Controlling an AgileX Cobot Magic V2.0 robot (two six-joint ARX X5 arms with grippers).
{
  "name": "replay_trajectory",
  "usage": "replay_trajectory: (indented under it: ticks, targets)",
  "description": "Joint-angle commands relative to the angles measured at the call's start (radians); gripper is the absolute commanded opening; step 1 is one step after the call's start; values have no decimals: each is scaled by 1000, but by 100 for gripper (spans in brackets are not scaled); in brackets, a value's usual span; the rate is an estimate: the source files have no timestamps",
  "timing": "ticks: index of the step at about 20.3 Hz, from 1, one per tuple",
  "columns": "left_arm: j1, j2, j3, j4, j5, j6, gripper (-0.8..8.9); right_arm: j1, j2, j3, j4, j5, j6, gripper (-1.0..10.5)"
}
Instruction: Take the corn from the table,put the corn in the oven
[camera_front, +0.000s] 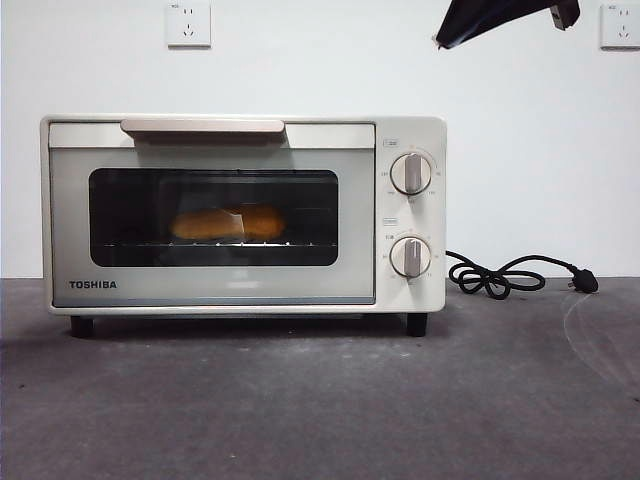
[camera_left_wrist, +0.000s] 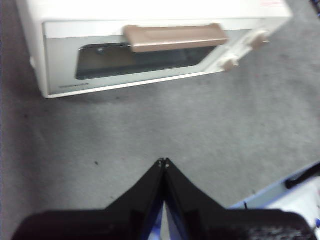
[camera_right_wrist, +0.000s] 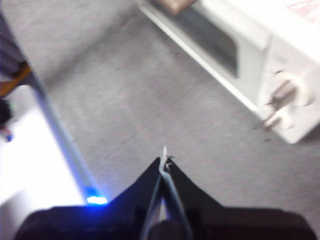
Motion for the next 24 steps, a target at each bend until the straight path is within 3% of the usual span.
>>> replay_trajectory:
  ticks: [1, 9, 12, 20, 24]
  targets:
    - [-4, -11, -3, 37, -3, -2, -4, 0, 6, 1, 38, 47, -1, 1]
    - [2, -109, -3, 182, -4, -2, -4, 0, 6, 1, 180, 193, -1, 1]
    - [6, -192, -3, 263, -9, 35, -4, 0, 6, 1, 224, 230, -1, 1]
    - [8, -357, -18, 662, -49, 58, -4, 0, 6, 1, 292, 275, -1, 1]
    - [25, -428, -118, 946, -40, 49, -4, 0, 6, 1, 292, 275, -1, 1]
